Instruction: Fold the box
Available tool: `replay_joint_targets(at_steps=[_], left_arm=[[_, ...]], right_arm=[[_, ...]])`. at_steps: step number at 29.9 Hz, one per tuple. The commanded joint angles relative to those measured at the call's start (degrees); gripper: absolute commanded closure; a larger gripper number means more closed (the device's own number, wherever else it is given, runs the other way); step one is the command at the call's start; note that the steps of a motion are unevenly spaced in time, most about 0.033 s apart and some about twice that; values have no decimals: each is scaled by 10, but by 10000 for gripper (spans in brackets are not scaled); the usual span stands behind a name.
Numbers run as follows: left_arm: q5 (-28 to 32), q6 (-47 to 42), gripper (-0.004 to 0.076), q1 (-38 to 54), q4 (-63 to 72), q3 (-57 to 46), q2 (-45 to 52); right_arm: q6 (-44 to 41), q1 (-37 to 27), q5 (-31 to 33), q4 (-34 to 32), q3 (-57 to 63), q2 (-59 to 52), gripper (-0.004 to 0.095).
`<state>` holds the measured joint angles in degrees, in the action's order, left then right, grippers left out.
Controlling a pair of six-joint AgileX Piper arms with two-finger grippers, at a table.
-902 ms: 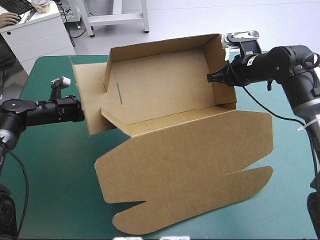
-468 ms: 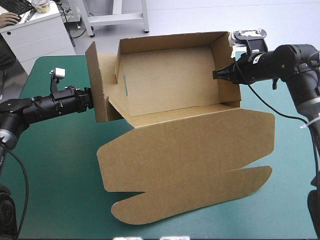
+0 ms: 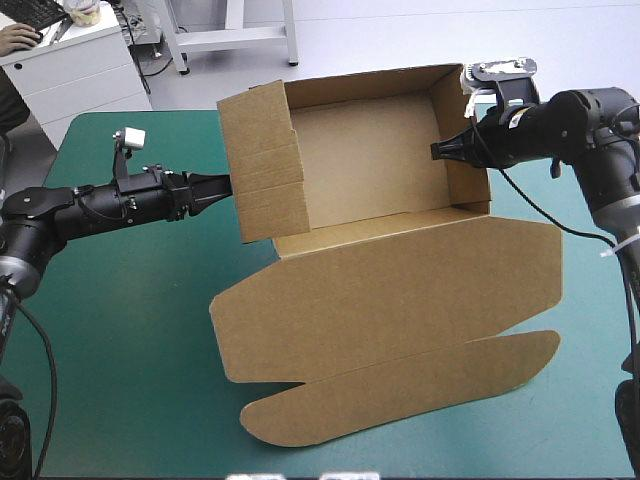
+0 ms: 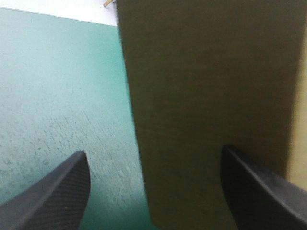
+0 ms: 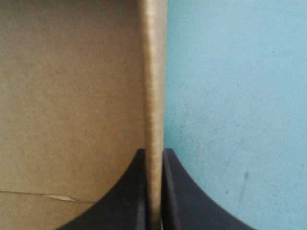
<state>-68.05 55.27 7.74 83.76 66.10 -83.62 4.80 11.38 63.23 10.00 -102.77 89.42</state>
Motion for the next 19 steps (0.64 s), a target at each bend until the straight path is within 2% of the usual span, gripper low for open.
replay_joint_targets(at_steps=[1,12,19], left_arm=[[-59,-16,189,-8,44,29,38],[-59,-25,189,-87,78,32,44],[-54,-20,189,-94,81,32,44]], right_arm=[[-5,-3,-37,2,-19,-22,928],[-5,-3,-33,-8,-19,-22,928],[-28,-3,-30,-7,-19,-22,928]])
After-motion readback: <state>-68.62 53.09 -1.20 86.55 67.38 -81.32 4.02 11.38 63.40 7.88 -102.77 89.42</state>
